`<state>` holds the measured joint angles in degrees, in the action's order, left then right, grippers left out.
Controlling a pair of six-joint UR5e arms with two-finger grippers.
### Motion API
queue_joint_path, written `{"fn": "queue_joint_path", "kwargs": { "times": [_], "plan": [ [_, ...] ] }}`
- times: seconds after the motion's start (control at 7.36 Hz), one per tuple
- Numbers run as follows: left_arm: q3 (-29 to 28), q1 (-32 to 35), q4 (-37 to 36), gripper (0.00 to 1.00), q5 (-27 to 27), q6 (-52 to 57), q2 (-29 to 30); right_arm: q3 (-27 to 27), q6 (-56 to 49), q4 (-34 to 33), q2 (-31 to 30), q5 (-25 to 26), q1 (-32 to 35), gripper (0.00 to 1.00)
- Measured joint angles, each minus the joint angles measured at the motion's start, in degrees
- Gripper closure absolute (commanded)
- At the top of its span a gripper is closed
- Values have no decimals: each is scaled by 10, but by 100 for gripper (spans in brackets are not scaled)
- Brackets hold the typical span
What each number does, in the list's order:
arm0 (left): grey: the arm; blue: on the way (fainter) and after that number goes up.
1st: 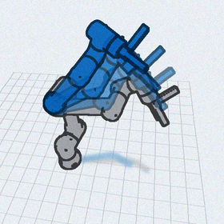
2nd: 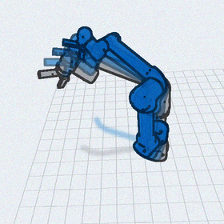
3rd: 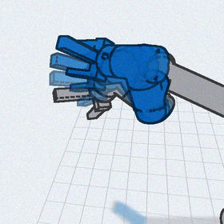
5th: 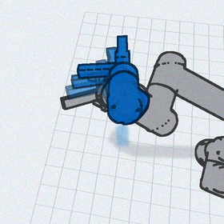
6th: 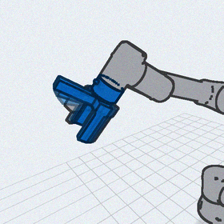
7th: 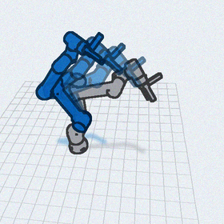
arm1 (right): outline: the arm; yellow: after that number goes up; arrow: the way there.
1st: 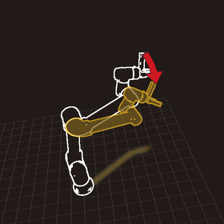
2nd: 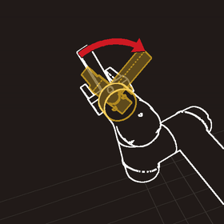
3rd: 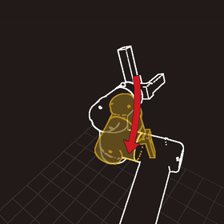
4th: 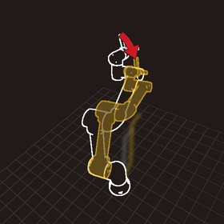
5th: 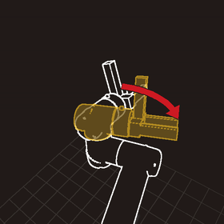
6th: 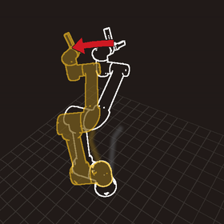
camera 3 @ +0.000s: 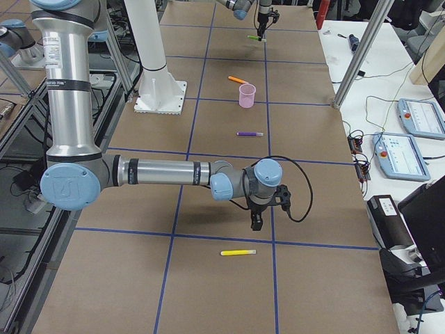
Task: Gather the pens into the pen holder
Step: 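Raise the green marker with the left gripper while right grasps yellow marker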
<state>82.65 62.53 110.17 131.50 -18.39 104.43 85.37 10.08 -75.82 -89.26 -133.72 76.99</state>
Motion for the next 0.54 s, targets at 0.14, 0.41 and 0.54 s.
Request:
{"fn": "queue_joint_path", "kwargs": {
  "times": [0.14,0.41,0.54],
  "plan": [
    [44,2,-60,100,-1,-11,10,-30,-1,44,-2,4,0,0],
    [94,3,-111,100,-2,-91,38,-98,-2,135,0,16,0,0],
    [102,3,-118,100,-2,-127,55,-114,-4,158,0,23,0,0]
  ]
}}
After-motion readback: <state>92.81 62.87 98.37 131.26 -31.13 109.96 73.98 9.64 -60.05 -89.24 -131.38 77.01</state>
